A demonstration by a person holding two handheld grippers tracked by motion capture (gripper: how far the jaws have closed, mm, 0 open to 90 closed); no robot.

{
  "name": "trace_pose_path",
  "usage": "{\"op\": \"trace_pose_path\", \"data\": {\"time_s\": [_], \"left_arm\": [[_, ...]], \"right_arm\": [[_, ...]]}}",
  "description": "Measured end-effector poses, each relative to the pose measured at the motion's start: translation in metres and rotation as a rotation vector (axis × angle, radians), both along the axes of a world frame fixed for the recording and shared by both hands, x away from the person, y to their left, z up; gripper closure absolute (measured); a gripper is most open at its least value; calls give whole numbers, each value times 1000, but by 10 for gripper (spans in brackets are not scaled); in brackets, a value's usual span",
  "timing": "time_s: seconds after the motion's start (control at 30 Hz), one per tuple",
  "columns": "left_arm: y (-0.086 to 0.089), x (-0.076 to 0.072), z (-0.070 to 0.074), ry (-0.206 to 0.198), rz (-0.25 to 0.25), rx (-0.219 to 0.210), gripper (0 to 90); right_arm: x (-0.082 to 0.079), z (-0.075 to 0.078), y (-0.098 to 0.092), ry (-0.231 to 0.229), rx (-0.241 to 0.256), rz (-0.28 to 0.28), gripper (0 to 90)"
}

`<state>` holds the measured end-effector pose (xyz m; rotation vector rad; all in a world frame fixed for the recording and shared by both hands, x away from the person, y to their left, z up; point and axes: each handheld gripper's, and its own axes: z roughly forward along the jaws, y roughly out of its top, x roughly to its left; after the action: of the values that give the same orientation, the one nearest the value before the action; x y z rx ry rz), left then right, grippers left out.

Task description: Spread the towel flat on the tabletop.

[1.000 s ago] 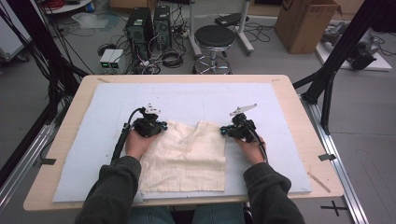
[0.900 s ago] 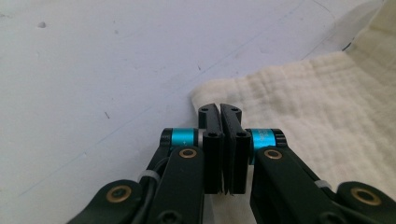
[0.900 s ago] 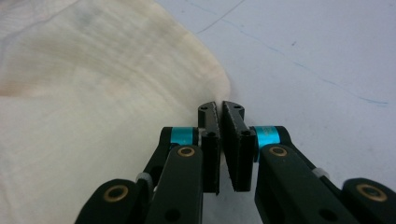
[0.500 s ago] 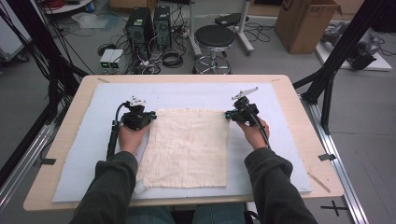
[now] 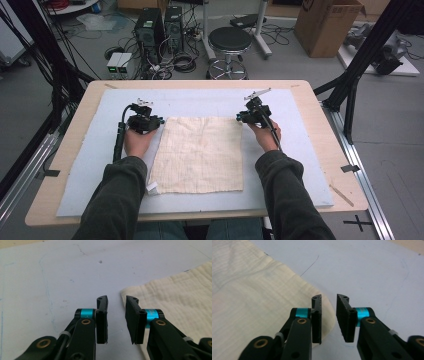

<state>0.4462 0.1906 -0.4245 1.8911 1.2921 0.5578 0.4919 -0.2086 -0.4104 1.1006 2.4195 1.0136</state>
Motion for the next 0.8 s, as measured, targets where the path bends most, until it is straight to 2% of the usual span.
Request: {"op": "trace_pose_path", "data": {"time_s": [0.03,0.13,0.2,0.23,0.33,0.37,0.43,0.47,0.5,0.57,0.6,0.63,0.67,0.73,0.77,0.8], "left_arm": [[-1,-2,0,-9,-12,-6,692],[-5,-6,1,5,-58,-22,660],[-9,-7,0,7,-91,8,658],[-10,-6,-1,12,-102,8,643],[-11,-3,-5,19,-92,0,627],[-12,1,-11,42,-85,-7,619],[-13,3,-14,54,-80,0,615],[-14,5,-17,65,-76,9,613],[-14,5,-18,50,-64,1,613],[-14,6,-18,45,-50,13,744],[-14,6,-18,43,-60,-3,823],[-14,6,-19,47,-75,-4,862],[-16,6,-18,42,-73,4,862],[-17,6,-18,37,-71,18,877],[-16,6,-17,30,-38,32,881],[-16,6,-17,30,-38,32,880]], "right_arm": [[-2,0,-3,25,7,-2,695],[-6,3,-6,37,33,4,667],[-8,3,-7,37,35,7,654],[-9,2,-7,61,27,-5,631],[-8,-3,-9,95,32,-29,621],[-7,-6,-9,104,29,-36,619],[-5,-9,-8,111,13,-42,610],[-3,-13,-4,116,-11,-48,603],[-3,-13,-4,116,-11,-48,603],[1,-19,2,110,-33,-56,661],[1,-21,4,94,-35,-57,705],[1,-21,6,94,-29,-46,788],[1,-21,6,94,-29,-46,788],[2,-21,10,87,-35,-20,848],[2,-21,14,76,-48,-17,853],[2,-20,14,77,-48,-20,854]]}}
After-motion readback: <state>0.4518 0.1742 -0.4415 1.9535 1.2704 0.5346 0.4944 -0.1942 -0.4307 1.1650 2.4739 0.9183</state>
